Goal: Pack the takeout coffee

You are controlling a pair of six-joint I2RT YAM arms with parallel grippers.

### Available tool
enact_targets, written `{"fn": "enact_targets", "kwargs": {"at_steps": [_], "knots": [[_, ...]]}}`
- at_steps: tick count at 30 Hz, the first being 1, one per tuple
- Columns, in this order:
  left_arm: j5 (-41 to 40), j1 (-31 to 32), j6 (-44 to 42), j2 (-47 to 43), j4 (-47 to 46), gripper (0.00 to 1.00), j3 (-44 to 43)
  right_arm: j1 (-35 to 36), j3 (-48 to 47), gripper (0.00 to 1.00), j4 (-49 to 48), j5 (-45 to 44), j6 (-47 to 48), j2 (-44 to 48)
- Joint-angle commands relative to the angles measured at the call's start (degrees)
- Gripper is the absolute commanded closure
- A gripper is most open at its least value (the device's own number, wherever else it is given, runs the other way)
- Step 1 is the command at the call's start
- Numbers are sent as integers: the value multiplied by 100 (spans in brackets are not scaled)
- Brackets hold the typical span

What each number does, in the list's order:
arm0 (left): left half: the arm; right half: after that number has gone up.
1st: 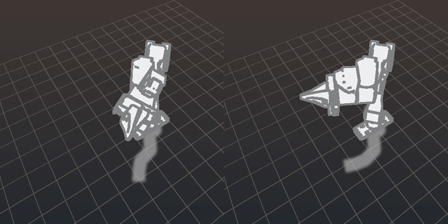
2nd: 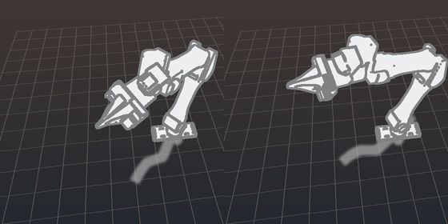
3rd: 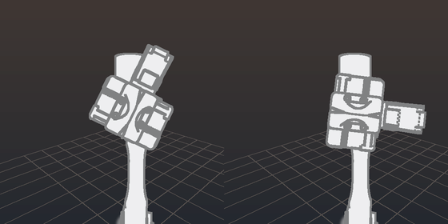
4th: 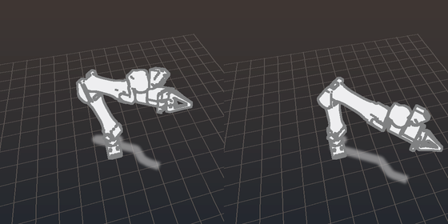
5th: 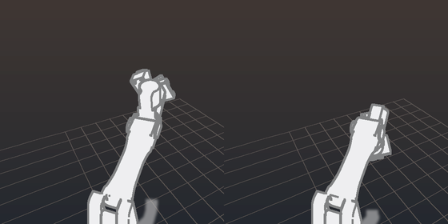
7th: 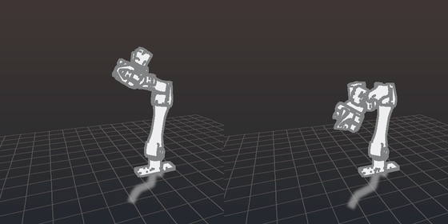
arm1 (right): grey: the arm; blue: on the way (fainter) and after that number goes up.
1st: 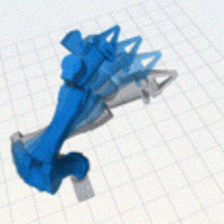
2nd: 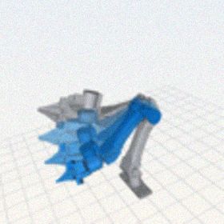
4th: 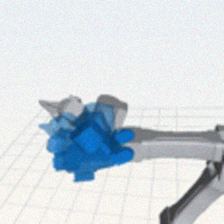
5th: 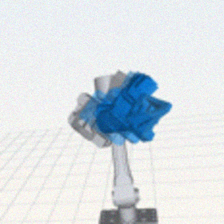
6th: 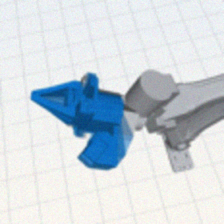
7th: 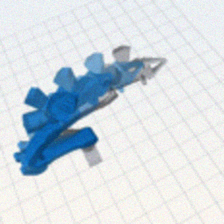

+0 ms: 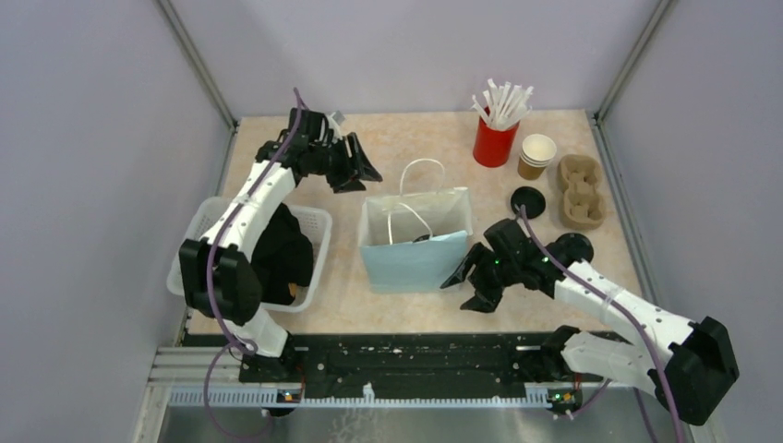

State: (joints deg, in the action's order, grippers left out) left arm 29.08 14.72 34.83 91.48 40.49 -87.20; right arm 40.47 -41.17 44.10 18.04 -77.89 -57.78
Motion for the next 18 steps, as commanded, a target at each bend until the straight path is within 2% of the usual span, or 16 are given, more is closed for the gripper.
{"fn": "enact_targets", "kwargs": {"at_steps": [1, 5, 9, 13, 18], "knots": [[804, -4, -353, 277, -389, 40, 406, 83, 369, 35, -1407, -507, -1283, 85], [1082, 44, -587, 293, -338, 47, 945, 19, 914, 35, -2117, -828, -1863, 253], [917, 66, -657, -167, -336, 48, 1679, -328, 1196, 35, -2573, -697, -1770, 57], [1033, 102, -614, -662, -328, 49, 2345, -1050, 852, 35, -2717, -453, -893, -530], [1031, 313, -320, -1188, -472, 50, 3001, -1562, -359, 34, -2701, 111, 375, -2051]]}}
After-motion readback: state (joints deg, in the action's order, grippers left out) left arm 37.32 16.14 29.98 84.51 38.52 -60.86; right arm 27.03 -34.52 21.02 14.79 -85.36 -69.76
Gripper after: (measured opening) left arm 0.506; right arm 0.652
